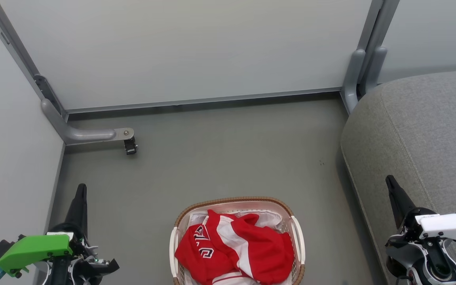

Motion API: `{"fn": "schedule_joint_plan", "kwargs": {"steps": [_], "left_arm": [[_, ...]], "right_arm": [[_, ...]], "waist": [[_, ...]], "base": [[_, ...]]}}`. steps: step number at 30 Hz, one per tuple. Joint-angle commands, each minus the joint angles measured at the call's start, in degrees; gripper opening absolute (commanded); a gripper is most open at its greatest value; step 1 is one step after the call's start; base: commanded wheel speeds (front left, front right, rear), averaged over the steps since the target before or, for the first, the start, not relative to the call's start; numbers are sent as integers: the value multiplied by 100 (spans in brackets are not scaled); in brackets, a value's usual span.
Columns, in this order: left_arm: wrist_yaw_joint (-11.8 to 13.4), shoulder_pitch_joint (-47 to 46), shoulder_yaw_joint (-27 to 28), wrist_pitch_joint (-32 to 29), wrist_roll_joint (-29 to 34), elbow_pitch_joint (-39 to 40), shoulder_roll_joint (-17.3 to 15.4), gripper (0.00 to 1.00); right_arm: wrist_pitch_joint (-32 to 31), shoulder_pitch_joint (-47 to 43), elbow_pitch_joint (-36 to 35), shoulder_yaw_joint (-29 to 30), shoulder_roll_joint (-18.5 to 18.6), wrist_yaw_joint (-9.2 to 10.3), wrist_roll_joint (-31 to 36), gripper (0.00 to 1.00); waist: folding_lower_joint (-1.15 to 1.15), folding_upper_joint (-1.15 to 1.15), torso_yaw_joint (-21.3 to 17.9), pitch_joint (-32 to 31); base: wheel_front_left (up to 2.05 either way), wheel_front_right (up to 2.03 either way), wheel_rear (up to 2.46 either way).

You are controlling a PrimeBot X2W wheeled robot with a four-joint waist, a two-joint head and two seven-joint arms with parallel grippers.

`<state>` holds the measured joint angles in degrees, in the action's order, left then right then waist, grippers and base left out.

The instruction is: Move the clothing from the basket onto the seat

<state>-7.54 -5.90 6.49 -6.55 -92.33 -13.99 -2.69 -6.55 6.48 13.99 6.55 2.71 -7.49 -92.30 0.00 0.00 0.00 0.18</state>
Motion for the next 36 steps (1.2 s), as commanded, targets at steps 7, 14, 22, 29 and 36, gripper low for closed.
{"fn": "schedule_joint_plan", "kwargs": {"steps": [7, 14, 22, 29, 36], "left_arm": [[11, -70, 10, -12, -18, 7, -41, 0], [11, -70, 10, -12, -18, 7, -41, 0], [0, 101, -17, 36, 24, -177, 34, 100], [1, 6, -129, 239, 377, -251, -49, 100], [1, -62, -210, 431, 1186, -300, -114, 100]], "right_arm": [[-11, -68, -14, 6, 36, 0, -22, 0], [-11, -68, -14, 6, 36, 0, -22, 0], [21, -44, 147, -18, -46, 2, 22, 100], [233, 29, 142, -195, 85, 2, 306, 100], [427, 125, 183, -284, 179, 2, 969, 100]], "waist": [[0, 0, 0, 0], [0, 0, 0, 0], [0, 0, -1, 4], [0, 0, -2, 11], [0, 0, -4, 22]], "base": [[0, 0, 0], [0, 0, 0], [0, 0, 0], [0, 0, 0], [0, 0, 0]]}}
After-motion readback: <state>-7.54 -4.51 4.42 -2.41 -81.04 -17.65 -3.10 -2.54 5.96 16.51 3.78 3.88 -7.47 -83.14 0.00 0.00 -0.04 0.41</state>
